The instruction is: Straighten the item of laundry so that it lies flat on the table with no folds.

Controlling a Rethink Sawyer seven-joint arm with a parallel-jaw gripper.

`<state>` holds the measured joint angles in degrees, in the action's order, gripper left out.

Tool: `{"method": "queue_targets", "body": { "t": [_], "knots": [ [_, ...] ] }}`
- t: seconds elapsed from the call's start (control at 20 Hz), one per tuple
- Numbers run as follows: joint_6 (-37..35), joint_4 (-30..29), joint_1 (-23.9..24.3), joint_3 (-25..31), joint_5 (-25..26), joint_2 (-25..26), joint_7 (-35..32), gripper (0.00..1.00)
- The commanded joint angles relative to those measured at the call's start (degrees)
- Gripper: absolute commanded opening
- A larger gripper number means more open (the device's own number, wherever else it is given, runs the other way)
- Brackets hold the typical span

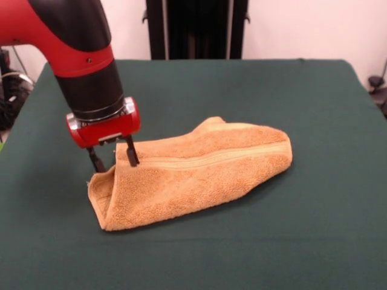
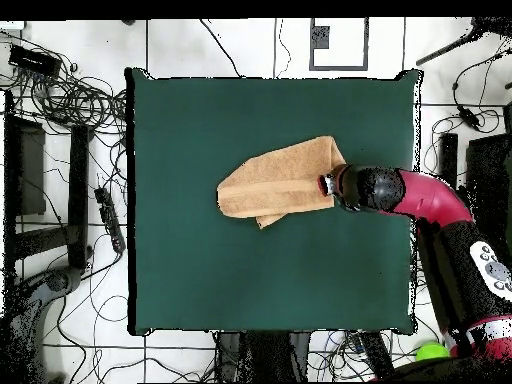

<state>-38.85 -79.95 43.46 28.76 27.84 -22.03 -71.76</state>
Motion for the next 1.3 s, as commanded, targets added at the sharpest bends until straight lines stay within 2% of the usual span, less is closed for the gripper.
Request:
{"method": "queue_targets", "body": {
  "t": [0.05,0.85,1.3],
  "knots": [
    [-2.13,-3.11,-5.22,-2.34,-6.56,-4.5,-15.42,1.0],
    [-1.59,-2.9,-8.55,-6.44,-12.73,-5.39,-12.24,1.0],
    [1.44,-0.2,-7.84,-6.66,-10.93,1.08,-7.99,1.0]
  ]
}}
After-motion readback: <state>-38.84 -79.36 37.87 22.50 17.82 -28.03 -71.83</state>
